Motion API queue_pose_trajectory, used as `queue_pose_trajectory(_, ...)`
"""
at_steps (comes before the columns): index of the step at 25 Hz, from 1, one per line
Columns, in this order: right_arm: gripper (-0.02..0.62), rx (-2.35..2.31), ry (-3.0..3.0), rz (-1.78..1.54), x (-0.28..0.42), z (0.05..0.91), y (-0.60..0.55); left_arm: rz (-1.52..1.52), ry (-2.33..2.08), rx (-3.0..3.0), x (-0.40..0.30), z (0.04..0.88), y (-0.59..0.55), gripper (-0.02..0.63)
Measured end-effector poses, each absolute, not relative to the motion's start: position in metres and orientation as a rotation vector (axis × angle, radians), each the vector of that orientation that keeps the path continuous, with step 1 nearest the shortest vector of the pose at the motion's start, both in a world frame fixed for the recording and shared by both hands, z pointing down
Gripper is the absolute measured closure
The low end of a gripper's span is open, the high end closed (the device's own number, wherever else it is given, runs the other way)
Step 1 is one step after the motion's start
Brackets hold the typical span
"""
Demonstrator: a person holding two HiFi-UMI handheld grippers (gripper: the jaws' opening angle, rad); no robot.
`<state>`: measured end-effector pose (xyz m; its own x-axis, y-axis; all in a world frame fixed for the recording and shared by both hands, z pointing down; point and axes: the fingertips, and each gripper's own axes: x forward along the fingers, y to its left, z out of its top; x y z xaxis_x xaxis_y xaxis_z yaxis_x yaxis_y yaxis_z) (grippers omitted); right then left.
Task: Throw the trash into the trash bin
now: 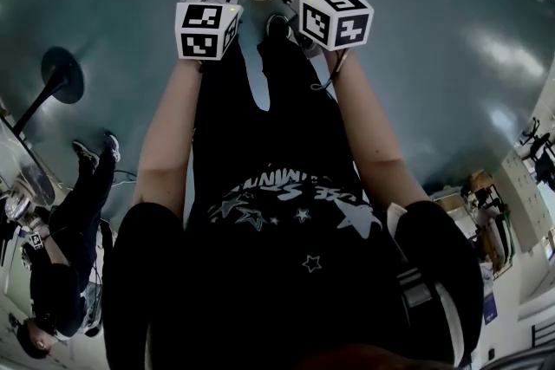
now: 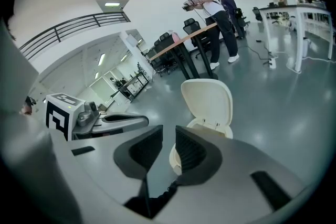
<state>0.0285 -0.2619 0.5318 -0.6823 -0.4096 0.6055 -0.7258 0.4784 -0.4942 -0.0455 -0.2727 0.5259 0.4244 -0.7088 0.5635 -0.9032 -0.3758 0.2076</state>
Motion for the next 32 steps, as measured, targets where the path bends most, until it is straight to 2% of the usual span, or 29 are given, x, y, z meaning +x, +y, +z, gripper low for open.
queue_pose_trajectory(12, 0.512, 0.794, -2.412, 1.11, 0.057, 0.495, -0.22, 0.432, -1.57, 2.093, -0.031, 0.462, -0.238, 0.595)
queue_pose_trajectory(17, 0.512, 0.752, -2.456, 1.032, 0.044, 0.474, -0.212, 0.443, -1.596, 2.103, -0.043, 0.441, -0.22, 0.595)
queue_pose_trajectory(32, 0.512, 1.004, -2.495, 0.964, 0.056, 0.422, -0.194, 0.321, -1.615, 2.14, -0.077, 0.398, -0.159, 0.595)
